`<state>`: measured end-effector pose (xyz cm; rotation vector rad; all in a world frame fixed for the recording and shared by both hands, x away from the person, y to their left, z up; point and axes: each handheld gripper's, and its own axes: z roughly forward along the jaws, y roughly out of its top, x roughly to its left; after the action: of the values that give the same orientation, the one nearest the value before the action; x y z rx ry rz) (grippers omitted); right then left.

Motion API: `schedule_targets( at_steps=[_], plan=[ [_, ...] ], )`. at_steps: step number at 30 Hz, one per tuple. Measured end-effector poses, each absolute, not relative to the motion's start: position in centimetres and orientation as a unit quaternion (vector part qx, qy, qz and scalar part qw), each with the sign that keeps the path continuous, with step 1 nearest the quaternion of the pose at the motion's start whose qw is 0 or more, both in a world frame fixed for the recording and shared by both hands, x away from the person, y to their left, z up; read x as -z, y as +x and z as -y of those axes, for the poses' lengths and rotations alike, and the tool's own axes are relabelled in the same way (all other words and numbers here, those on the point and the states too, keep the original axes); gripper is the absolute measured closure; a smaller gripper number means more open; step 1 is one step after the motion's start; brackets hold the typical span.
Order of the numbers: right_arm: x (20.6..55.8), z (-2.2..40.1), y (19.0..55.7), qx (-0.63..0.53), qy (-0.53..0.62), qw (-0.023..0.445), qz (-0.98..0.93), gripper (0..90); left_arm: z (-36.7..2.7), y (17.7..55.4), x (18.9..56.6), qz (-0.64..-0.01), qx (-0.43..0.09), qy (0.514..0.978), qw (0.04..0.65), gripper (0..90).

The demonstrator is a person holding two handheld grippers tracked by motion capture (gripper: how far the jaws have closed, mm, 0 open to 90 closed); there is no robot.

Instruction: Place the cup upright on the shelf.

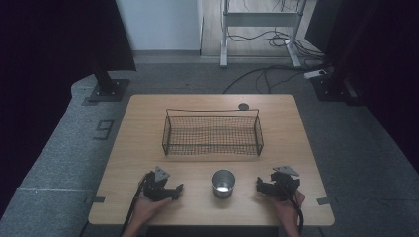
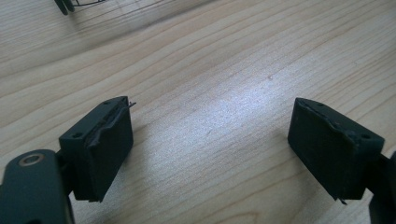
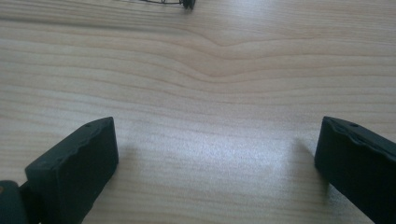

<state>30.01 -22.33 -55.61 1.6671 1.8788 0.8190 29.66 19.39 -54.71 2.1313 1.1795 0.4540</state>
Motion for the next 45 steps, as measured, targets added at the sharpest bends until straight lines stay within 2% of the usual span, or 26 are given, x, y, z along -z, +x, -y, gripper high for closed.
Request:
schedule_targets(
  at_steps=[6,10,25,35,45],
  plan=[
    [55.6,22.6,29.8,-0.298,0.602,0.248,-0.698,0.0,-19.4,29.7,54.7,-0.449,-0.173,0.814,0.325,13.8],
    [55.6,22.8,29.4,-0.305,0.590,0.248,-0.705,4.3,-19.3,29.7,54.7,-0.450,-0.175,0.813,0.323,14.0],
    [55.6,22.8,29.1,-0.310,0.586,0.247,-0.707,5.9,-19.8,29.7,54.7,-0.461,-0.174,0.805,0.329,14.7],
    [55.5,22.9,29.0,-0.314,0.577,0.246,-0.712,8.9,-21.2,29.1,52.7,-0.474,-0.174,0.781,0.369,14.6],
    [55.5,22.9,29.0,-0.316,0.573,0.245,-0.716,9.2,-21.0,28.9,51.1,-0.482,-0.167,0.771,0.382,14.5]
  ],
)
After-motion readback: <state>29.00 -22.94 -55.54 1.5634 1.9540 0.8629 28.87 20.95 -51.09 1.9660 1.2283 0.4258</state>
